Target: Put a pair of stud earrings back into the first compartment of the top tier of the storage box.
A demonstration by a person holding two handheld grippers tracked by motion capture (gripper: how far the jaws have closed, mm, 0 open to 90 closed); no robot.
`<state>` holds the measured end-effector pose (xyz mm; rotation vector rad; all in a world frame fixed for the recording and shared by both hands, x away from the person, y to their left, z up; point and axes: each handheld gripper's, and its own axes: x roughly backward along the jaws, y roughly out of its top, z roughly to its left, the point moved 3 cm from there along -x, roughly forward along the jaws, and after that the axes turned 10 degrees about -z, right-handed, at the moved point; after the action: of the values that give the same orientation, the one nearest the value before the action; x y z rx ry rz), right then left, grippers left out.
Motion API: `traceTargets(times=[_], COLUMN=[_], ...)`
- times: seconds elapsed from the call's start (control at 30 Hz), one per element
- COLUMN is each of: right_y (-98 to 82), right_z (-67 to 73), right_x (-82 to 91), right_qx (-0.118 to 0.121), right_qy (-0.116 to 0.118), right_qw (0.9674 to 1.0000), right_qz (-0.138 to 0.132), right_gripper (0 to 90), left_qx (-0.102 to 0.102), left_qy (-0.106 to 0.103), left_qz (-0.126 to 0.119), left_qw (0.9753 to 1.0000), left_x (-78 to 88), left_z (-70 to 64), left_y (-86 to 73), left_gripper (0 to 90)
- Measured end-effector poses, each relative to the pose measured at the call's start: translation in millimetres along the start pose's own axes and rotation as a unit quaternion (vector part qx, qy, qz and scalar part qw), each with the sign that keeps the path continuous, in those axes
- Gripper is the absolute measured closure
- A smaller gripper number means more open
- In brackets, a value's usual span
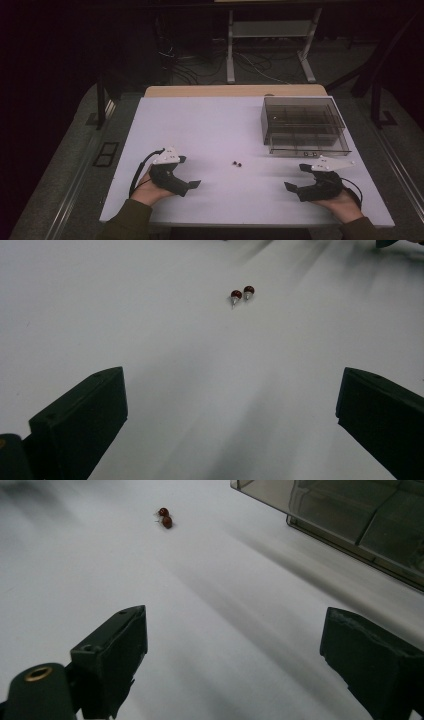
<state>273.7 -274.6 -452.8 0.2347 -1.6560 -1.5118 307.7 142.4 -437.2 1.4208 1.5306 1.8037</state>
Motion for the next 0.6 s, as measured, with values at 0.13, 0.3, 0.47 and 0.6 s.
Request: traceTargets(times=[0.13,0.3,0.47,0.6], right_y=[0.6,-0.5,-4.1,-2.7], right_z=[0.0,0.4,1.4,1.8], right_x=[0.9,0.4,-1.5,-1.2], right_qx=[-0.002,-0.004,-0.003,-0.006], right_qy=[0.001,0.004,0.013,0.015], right_qw=[1.0,1.0,0.9999,0.9998], right_qz=[-0.001,0.001,0.01,0.006], right_gripper=[11.0,11.1,11.1,11.1], left_qx=[-0.002,-0.002,-0.004,-0.004], left_qy=[0.0,-0.007,-0.007,-0.008], left_qz=[-0.001,-0.007,-0.009,-0.014], left_qw=[1.0,0.9999,0.9999,0.9999], left_x=[-1.6,-5.1,-9.0,-11.7], left_z=[0.1,0.2,0.2,0.9], left_y=[1.9,5.8,9.0,13.6], left_gripper=[0.0,0.0,0.0,0.0])
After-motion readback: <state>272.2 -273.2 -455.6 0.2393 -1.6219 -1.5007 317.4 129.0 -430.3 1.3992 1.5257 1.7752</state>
